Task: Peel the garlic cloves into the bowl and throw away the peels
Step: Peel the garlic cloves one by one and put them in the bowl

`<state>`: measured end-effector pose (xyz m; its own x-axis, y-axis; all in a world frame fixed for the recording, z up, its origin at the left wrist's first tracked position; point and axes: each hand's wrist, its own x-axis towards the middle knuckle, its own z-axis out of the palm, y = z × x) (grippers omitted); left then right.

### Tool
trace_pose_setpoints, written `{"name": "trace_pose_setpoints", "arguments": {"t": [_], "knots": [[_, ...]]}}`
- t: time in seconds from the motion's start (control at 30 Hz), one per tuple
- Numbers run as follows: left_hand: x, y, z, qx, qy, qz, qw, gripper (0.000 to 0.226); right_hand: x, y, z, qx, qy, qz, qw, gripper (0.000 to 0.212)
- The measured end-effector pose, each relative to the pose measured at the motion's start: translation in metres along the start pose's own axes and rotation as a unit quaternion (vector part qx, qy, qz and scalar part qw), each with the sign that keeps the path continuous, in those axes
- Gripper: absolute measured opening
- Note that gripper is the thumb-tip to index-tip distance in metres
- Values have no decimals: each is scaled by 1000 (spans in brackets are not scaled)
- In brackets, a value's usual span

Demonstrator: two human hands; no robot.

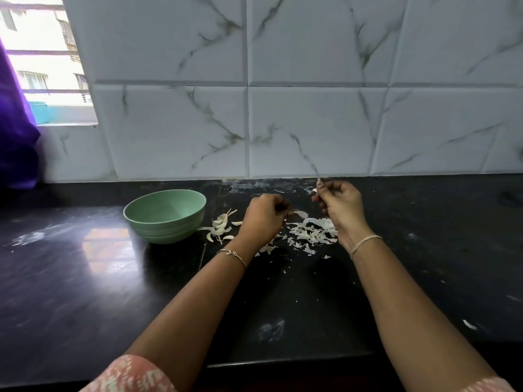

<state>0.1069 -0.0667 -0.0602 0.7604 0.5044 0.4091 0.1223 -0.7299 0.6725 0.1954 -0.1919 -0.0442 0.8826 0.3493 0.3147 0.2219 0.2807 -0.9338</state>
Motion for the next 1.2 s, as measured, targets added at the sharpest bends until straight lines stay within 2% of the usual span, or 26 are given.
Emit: {"name": "trace_pose_setpoints", "arguments": {"t": [0.13,0.23,0.4,0.53,0.6,0.7,0.77,0.83,0.97,1.0,1.1,1.2], "knots": [[5,3,6,53,-42,48,997,30,3,1,-5,3,-3,9,1000,9],[7,1,8,45,-34,49,997,22,5,1,-6,21,-18,34,999,6],[8,-6,0,10,0,34,999,23,3,1,-5,49,-83,110,989,6],[1,-14,-25,21,-18,23,999,20,0,-3,-5,16,-155,156,975,3],[-5,-22,-40,31,-9,6,999,9,-3,-4,-5,-36,-225,176,958,2],[-16,-46,-56,33,32,-22,999,27,-13,-12,-1,-179,-357,193,896,4],[-24,-62,-61,14,44,-45,998,32,-19,-24,9,-246,-408,188,859,6],[-28,-72,-61,-19,46,-63,997,32,-21,-42,20,-262,-424,163,851,6],[-29,-69,-57,-48,33,-70,996,25,-20,-73,40,-261,-406,110,869,10],[-30,-67,-56,-43,24,-67,997,22,-23,-71,45,-281,-407,105,863,10],[-32,-67,-53,-26,9,-57,998,18,-38,-35,52,-378,-435,124,808,5],[-34,-66,-54,-29,21,-58,998,17,-39,-21,52,-380,-432,144,805,6]]}}
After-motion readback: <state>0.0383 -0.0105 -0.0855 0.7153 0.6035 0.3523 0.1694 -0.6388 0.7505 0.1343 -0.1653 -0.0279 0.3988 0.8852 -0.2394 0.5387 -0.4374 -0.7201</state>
